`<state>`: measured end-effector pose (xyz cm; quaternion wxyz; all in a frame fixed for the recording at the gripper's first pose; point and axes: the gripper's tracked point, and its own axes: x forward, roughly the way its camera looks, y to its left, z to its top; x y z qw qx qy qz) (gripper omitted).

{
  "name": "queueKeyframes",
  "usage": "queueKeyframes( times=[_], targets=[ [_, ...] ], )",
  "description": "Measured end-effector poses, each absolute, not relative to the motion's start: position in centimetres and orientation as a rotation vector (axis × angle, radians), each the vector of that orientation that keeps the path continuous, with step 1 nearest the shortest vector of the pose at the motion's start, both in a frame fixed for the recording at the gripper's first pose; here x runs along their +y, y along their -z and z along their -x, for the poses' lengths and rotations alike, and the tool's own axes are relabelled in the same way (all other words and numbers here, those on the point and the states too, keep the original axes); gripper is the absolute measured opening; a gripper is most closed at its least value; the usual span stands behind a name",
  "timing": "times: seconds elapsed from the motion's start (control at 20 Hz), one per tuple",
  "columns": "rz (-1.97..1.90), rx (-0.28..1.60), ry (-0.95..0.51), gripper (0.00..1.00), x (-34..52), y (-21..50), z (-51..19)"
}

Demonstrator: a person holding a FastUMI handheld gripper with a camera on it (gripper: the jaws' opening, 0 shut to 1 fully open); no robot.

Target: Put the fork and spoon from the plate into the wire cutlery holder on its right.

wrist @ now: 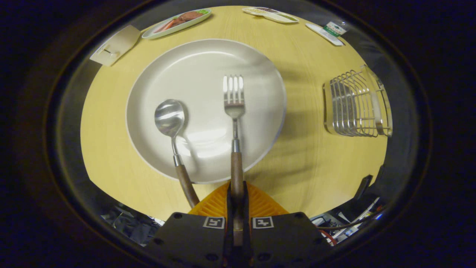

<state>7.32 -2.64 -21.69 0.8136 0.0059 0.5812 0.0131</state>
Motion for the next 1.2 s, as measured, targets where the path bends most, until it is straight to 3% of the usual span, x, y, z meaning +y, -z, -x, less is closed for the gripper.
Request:
queueKeyframes(
  times=[0.65, 0.8, 1.2],
  targets=[
    [-0.150, 1.231, 0.094, 0.13, -3.8, 15.6, -5.7],
    [-0.144, 1.217, 0.108, 0.05, -4.5, 13.8, -6.2],
    [-0.207, 1.210, 0.144, 0.04, -5.2, 9.7, -6.7]
  ],
)
